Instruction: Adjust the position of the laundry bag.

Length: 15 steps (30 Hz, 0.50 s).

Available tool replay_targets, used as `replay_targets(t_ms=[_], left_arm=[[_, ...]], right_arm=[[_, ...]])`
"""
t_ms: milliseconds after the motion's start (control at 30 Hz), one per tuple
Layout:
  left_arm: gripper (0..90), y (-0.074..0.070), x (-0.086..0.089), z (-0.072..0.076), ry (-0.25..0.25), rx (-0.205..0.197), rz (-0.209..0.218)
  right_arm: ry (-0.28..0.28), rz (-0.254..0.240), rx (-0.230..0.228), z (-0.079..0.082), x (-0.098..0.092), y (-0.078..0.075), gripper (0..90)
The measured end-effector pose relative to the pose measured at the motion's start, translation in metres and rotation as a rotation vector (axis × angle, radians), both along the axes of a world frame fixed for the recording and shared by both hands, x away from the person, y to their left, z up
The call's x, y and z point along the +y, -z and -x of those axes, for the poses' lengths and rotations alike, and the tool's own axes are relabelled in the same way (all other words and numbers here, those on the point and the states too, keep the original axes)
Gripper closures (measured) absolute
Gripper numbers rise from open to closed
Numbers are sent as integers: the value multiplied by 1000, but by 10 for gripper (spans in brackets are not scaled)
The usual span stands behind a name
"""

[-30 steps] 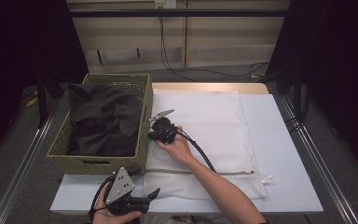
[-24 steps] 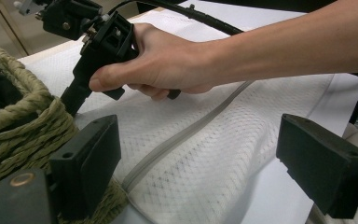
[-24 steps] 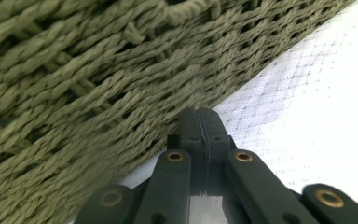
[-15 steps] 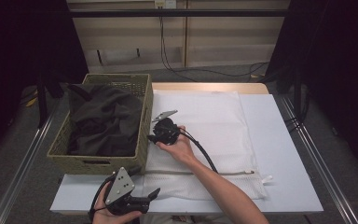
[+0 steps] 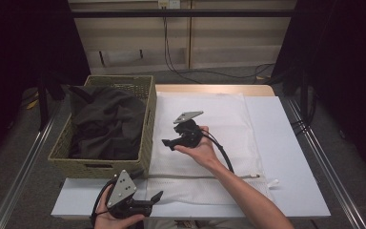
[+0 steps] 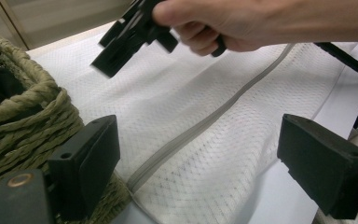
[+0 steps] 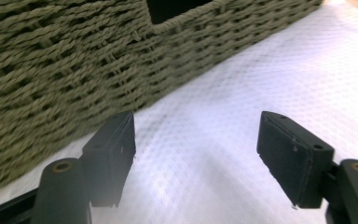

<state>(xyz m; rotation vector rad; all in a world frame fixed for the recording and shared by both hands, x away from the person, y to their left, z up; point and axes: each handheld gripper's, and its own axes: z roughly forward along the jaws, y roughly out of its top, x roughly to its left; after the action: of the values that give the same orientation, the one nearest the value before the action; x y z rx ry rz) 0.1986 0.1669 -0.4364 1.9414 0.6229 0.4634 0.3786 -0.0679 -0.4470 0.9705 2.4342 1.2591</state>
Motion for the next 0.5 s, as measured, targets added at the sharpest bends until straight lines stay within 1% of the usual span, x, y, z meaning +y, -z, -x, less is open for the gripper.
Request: replay_targets(t_ms=[100, 167, 200, 267, 300, 333, 400, 467, 500], left_arm=[[128, 0, 0, 0, -1, 0, 5], [127, -1, -1, 1, -10, 1, -3], [127, -1, -1, 1, 0, -4, -4], [127, -1, -1, 1, -1, -3, -9], [127, -1, -2, 1, -3, -2, -6], [127, -1, -2, 0, -3, -2, -16], [124, -1, -3, 0, 0, 0, -15], [123, -1, -4, -1, 1, -4, -6], [124, -1, -5, -2, 5, -5, -13]], right_arm=[[5, -15, -6, 6, -15, -3, 262], [15, -21, -9, 10, -25, -5, 262], [20, -29, -6, 13, -29, -5, 262], [28, -29, -13, 17, -37, -6, 286], [36, -27, -13, 20, -41, -6, 288], [38, -27, -13, 22, -46, -6, 288], [41, -27, -13, 26, -54, -7, 288], [48, -44, -8, 31, -62, -10, 288], [47, -36, -14, 34, -65, -12, 288]])
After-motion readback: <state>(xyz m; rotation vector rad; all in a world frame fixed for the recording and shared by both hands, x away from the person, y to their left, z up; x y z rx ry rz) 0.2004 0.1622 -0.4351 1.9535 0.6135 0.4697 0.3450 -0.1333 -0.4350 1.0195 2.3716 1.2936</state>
